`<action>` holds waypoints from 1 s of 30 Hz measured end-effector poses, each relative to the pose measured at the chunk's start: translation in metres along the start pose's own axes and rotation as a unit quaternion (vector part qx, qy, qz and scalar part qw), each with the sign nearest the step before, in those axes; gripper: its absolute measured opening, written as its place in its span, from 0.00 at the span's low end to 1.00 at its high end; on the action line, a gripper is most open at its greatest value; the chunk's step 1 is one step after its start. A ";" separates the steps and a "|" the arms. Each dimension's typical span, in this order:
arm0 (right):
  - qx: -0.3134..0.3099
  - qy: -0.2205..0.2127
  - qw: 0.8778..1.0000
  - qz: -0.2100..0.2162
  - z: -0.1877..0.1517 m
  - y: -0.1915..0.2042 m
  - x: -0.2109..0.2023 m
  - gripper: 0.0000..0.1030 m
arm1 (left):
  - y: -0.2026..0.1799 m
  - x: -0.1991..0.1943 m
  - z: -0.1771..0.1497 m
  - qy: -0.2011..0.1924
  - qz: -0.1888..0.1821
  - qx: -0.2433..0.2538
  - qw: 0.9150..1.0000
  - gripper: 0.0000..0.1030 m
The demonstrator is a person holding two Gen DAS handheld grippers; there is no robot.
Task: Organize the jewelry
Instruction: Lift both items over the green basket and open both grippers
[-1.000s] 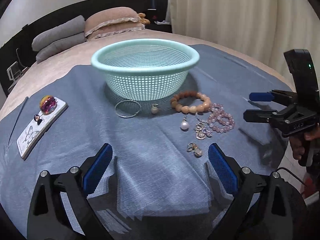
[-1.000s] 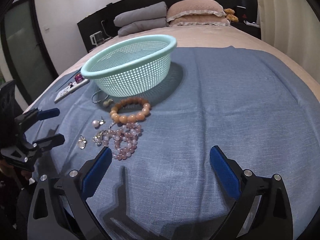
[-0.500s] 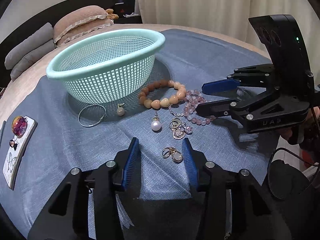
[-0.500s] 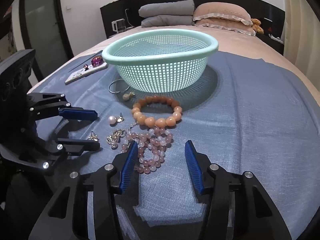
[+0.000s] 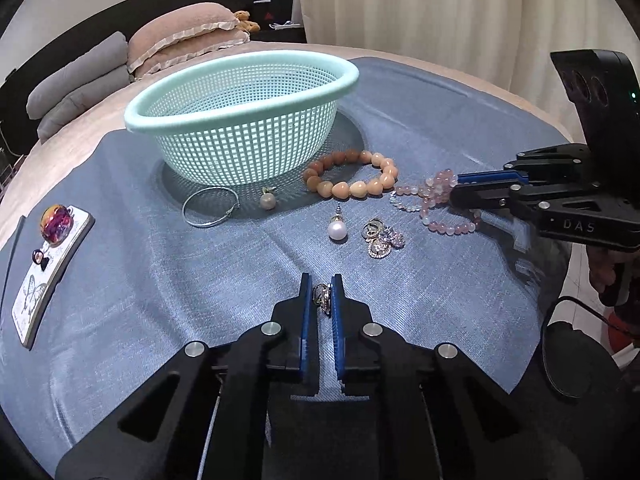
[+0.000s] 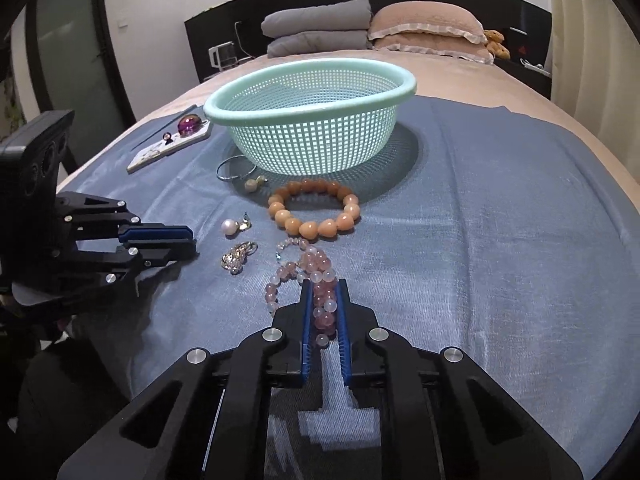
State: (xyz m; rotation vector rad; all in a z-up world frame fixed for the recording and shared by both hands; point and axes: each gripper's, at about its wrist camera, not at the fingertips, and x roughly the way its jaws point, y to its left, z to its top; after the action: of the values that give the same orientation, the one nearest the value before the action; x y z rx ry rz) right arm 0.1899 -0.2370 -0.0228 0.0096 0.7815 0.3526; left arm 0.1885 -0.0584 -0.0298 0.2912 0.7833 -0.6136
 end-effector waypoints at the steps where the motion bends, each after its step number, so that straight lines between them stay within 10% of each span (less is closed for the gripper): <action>1: 0.007 -0.007 1.000 0.000 0.000 -0.002 -0.007 0.10 | 0.002 -0.004 -0.001 0.000 -0.001 -0.008 1.000 0.09; 30: -0.079 -0.208 0.975 -0.016 0.209 0.014 -0.104 0.09 | 0.064 -0.095 0.137 -0.140 0.078 0.002 0.987 0.09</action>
State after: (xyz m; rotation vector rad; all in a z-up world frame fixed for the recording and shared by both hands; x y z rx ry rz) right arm 0.2619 -0.2317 0.1990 -0.0754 0.3371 0.3662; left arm 0.2535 -0.0328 0.1340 0.2605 0.4849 -0.4954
